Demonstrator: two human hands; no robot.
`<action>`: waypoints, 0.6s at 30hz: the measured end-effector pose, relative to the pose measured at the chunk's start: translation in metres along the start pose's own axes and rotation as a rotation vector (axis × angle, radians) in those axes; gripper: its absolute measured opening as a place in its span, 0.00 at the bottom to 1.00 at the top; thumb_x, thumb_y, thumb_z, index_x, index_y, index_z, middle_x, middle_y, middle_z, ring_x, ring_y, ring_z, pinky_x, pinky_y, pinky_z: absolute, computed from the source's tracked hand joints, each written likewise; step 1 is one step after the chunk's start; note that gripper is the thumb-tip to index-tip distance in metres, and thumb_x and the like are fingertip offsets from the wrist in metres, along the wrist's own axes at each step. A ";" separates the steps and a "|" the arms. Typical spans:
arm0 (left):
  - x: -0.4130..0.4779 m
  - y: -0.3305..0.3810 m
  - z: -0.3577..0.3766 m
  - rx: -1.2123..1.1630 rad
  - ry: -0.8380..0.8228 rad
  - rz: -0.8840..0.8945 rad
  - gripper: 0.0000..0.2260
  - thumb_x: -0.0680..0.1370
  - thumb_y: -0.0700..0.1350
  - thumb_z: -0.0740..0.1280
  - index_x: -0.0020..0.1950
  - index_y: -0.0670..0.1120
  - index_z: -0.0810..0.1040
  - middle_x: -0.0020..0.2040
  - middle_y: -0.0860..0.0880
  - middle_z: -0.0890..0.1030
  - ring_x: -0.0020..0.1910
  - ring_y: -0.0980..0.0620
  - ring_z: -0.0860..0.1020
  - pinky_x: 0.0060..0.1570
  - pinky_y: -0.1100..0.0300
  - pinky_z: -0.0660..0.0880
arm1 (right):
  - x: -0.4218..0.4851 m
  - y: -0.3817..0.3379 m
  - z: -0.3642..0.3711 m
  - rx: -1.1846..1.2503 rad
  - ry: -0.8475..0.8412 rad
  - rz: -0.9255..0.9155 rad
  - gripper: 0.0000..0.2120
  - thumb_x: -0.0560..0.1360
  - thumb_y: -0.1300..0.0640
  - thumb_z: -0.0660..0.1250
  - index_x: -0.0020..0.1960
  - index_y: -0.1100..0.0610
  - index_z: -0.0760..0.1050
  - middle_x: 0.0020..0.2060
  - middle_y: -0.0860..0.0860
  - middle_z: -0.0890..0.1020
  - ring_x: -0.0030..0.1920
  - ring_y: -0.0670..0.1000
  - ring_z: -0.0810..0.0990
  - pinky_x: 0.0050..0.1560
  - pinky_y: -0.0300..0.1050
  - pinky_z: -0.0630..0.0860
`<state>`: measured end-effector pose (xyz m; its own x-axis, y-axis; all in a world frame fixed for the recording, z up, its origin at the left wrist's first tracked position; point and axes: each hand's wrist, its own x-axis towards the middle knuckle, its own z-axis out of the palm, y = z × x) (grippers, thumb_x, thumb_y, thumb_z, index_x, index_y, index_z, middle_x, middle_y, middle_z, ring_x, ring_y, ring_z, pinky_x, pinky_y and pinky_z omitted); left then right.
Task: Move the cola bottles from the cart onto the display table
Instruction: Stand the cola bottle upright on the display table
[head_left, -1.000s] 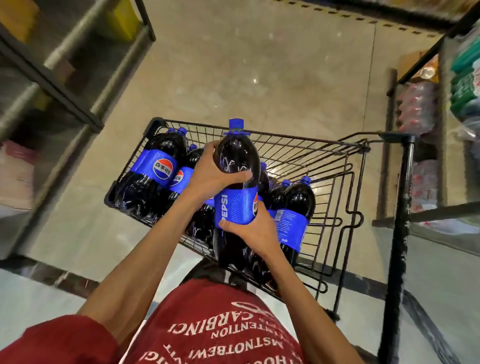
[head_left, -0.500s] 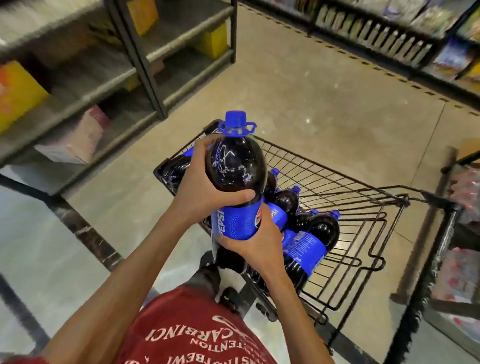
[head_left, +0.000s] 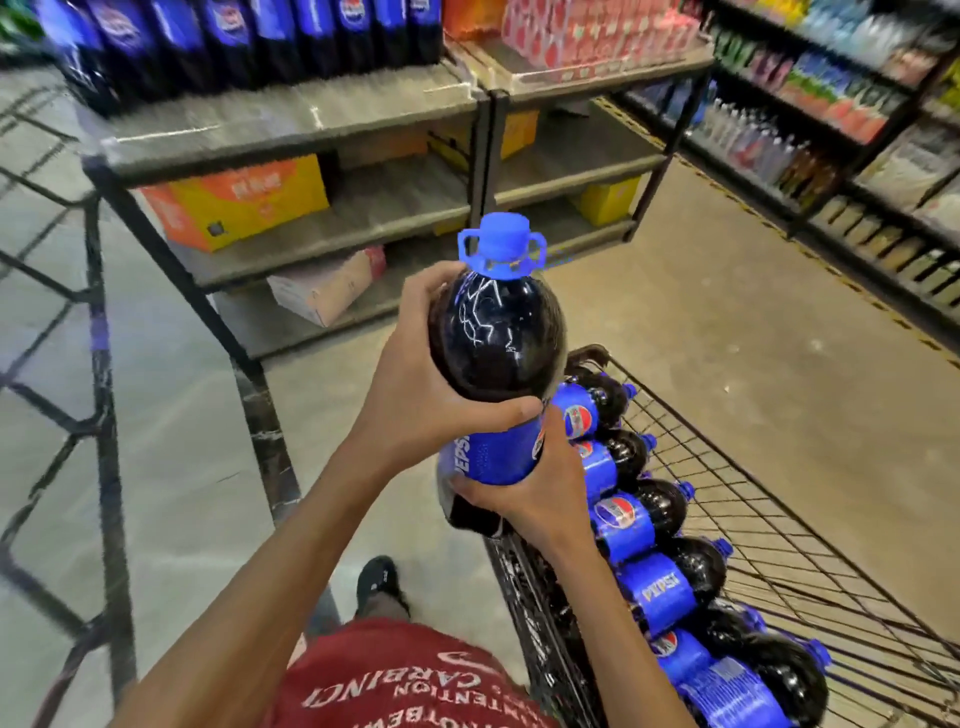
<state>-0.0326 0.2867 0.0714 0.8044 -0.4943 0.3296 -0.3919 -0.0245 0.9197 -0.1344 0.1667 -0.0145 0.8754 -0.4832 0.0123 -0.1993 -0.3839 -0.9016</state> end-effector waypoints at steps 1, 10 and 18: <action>0.005 -0.003 -0.014 0.010 0.019 0.001 0.44 0.58 0.49 0.83 0.68 0.58 0.63 0.63 0.70 0.72 0.65 0.64 0.73 0.64 0.69 0.69 | 0.010 -0.006 0.013 -0.005 -0.019 -0.014 0.36 0.55 0.43 0.85 0.55 0.40 0.68 0.47 0.34 0.79 0.49 0.35 0.78 0.45 0.29 0.72; 0.060 -0.049 -0.137 0.097 0.158 -0.011 0.47 0.59 0.46 0.85 0.70 0.56 0.63 0.67 0.55 0.72 0.69 0.54 0.73 0.66 0.59 0.73 | 0.098 -0.063 0.120 0.024 -0.130 -0.100 0.39 0.53 0.40 0.84 0.58 0.36 0.66 0.50 0.33 0.79 0.50 0.37 0.80 0.43 0.33 0.76; 0.108 -0.086 -0.216 0.131 0.185 -0.022 0.47 0.59 0.42 0.85 0.71 0.49 0.63 0.66 0.55 0.73 0.66 0.57 0.75 0.62 0.66 0.73 | 0.160 -0.094 0.200 0.091 -0.215 -0.100 0.38 0.55 0.44 0.86 0.57 0.37 0.67 0.51 0.35 0.80 0.52 0.42 0.82 0.46 0.45 0.83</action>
<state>0.1844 0.4231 0.0740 0.8768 -0.3250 0.3545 -0.4183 -0.1517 0.8956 0.1124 0.2833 -0.0143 0.9643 -0.2639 0.0198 -0.0750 -0.3442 -0.9359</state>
